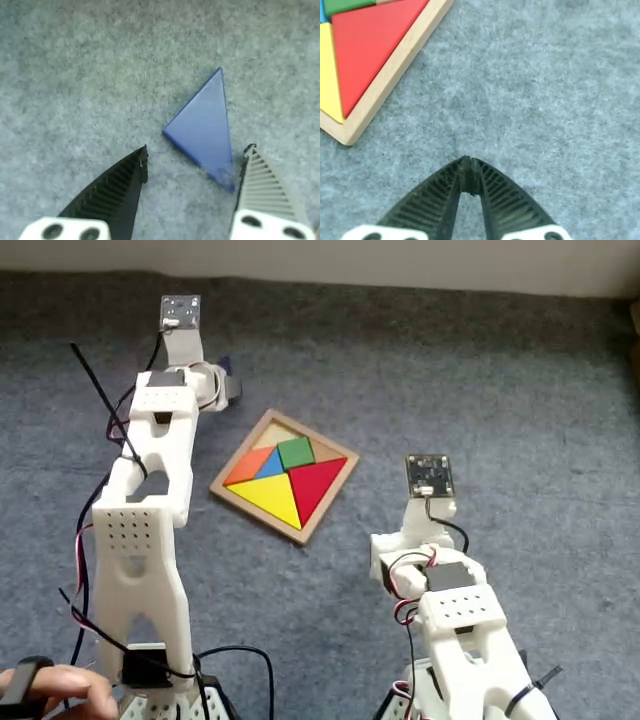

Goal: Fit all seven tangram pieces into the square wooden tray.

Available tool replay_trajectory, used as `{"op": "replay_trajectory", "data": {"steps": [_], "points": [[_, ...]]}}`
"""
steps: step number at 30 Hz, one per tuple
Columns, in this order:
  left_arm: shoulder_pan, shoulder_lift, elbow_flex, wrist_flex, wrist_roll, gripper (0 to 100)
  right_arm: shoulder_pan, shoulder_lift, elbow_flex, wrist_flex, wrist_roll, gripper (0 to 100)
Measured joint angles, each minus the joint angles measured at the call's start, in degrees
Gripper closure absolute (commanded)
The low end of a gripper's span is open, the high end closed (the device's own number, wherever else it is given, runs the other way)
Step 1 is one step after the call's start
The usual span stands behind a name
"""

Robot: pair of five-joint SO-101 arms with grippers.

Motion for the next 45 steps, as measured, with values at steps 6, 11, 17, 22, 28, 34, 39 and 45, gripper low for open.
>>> {"op": "replay_trajectory", "data": {"steps": [6,11,17,22,28,34,39,45], "points": [[0.09,5.89,-7.91,0.00,0.09,76,0.00,0.00,0.00,0.00,0.00,98.9],[0.35,12.48,-17.23,-0.09,0.18,78,0.00,0.00,0.00,0.00,0.00,98.9],[0.35,19.52,-27.78,1.23,0.26,78,0.00,0.00,0.00,0.00,0.00,98.9],[0.35,20.75,-35.69,12.04,0.26,78,0.00,0.00,0.00,0.00,0.00,98.9],[0.18,20.84,-45.19,30.42,-11.25,78,0.00,0.00,0.00,0.00,0.00,98.9],[0.26,20.92,-52.84,43.25,-19.96,77,0.00,0.00,0.00,0.00,0.00,98.9],[0.26,20.92,-59.52,45.36,-19.78,77,0.00,0.00,0.00,0.00,0.00,98.9],[0.26,23.12,-60.22,35.34,-10.90,77,0.00,0.00,0.00,0.00,0.00,98.9]]}}
